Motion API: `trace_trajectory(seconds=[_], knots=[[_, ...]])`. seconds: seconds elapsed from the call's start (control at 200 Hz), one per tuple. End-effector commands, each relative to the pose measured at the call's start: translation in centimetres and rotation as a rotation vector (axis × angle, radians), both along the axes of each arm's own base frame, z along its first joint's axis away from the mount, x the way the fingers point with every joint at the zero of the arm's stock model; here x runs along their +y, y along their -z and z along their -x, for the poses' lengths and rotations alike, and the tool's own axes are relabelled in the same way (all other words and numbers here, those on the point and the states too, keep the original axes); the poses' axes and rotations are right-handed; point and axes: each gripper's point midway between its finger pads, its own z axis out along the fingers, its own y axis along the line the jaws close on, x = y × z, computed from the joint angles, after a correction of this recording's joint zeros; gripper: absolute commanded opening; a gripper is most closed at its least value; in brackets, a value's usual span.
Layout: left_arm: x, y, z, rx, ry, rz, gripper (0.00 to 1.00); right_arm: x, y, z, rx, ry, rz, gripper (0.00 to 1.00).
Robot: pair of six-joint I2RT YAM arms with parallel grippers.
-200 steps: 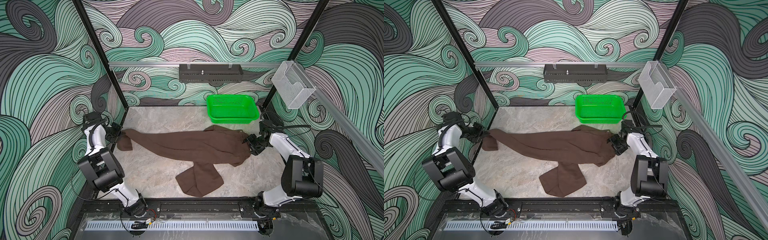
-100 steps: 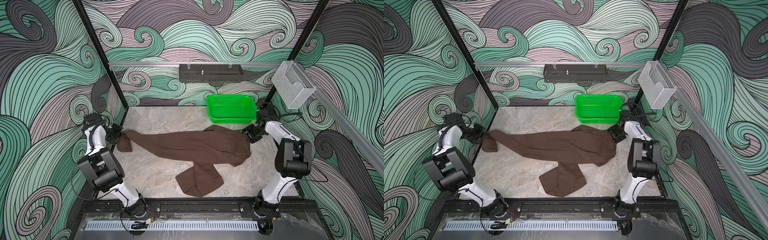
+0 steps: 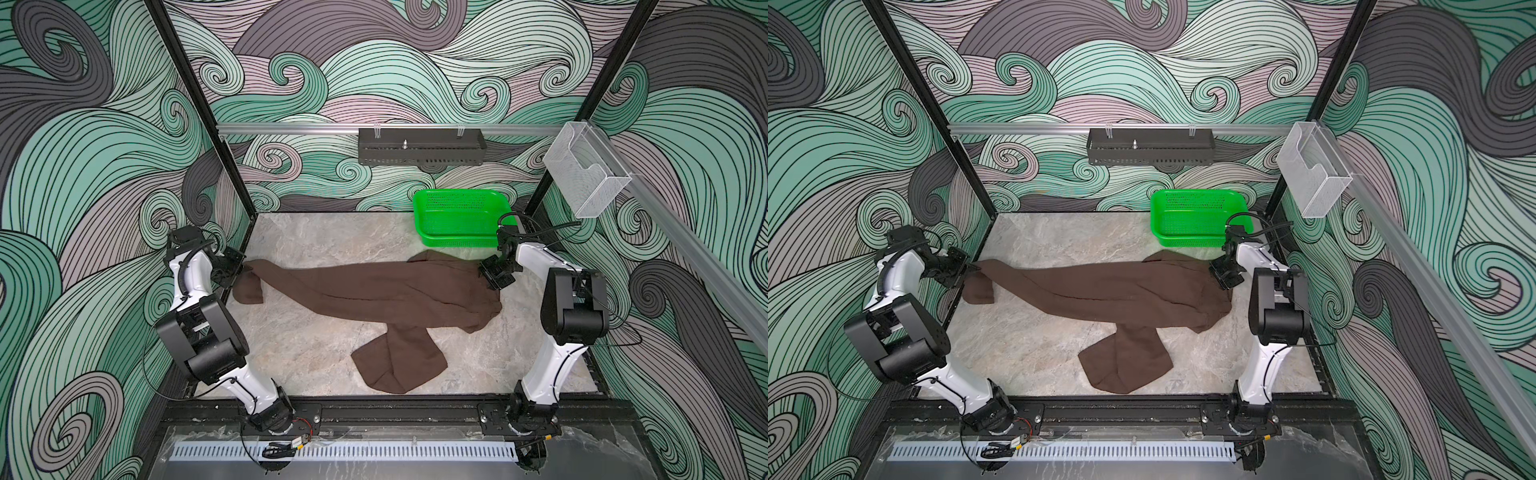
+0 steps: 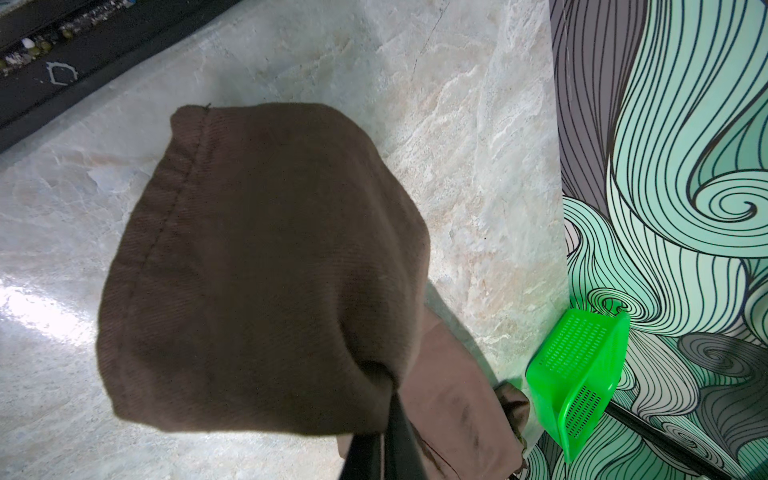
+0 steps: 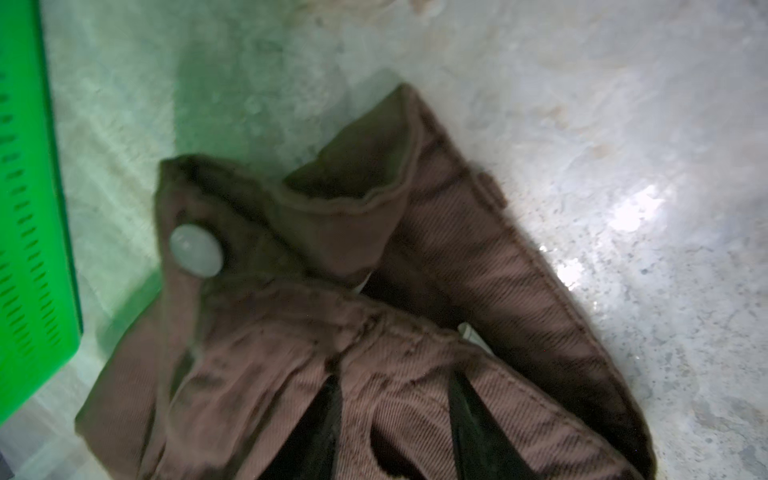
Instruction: Fold and stack the trousers
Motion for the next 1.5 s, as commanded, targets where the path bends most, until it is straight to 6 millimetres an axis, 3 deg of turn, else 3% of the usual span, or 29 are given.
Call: trace_trajectory(seconds=[0.0,0.13,0.38,0.475,0.69,0.831,0.931,1.001,1.206,1.496], knots=[[0.1,-1.2,0.4,-0.017,0.005,-0.02,0.0,-0.8,1.3,0.6,0.043,0.061,0.036,0.4],[0.2,-1.3,0.4,-0.018,0.003,-0.022,0.0,-0.8,1.8,0.5,0.048,0.085,0.035,0.33],[0.4,-1.8,0.2,-0.023,0.0,-0.026,0.0,-1.3,0.2,-0.8,-0.006,0.098,0.055,0.0],[0.6,-2.1,0.1,-0.028,-0.004,-0.027,0.0,-1.4,-1.8,-1.6,-0.06,0.083,0.061,0.0],[1.1,-3.9,-0.2,-0.06,-0.013,-0.039,0.0,-1.7,-8.7,-2.4,-0.197,0.033,0.089,0.0],[1.1,-4.0,-0.1,-0.062,-0.015,-0.037,0.0,-1.8,-10.1,-1.5,-0.223,0.013,0.067,0.0],[0.9,-3.8,0.0,-0.061,-0.014,-0.03,0.0,-1.5,-8.6,-0.2,-0.185,-0.024,0.042,0.33],[0.9,-3.8,0.0,-0.062,-0.015,-0.029,0.0,-1.3,-7.1,0.7,-0.146,-0.073,0.031,0.45],[0.9,-3.8,0.0,-0.062,-0.014,-0.028,0.0,-0.7,-3.6,3.1,-0.083,-0.16,-0.014,0.55],[0.8,-3.7,0.2,-0.063,-0.016,-0.027,0.0,-0.9,-2.2,7.1,0.011,-0.165,0.006,0.57]])
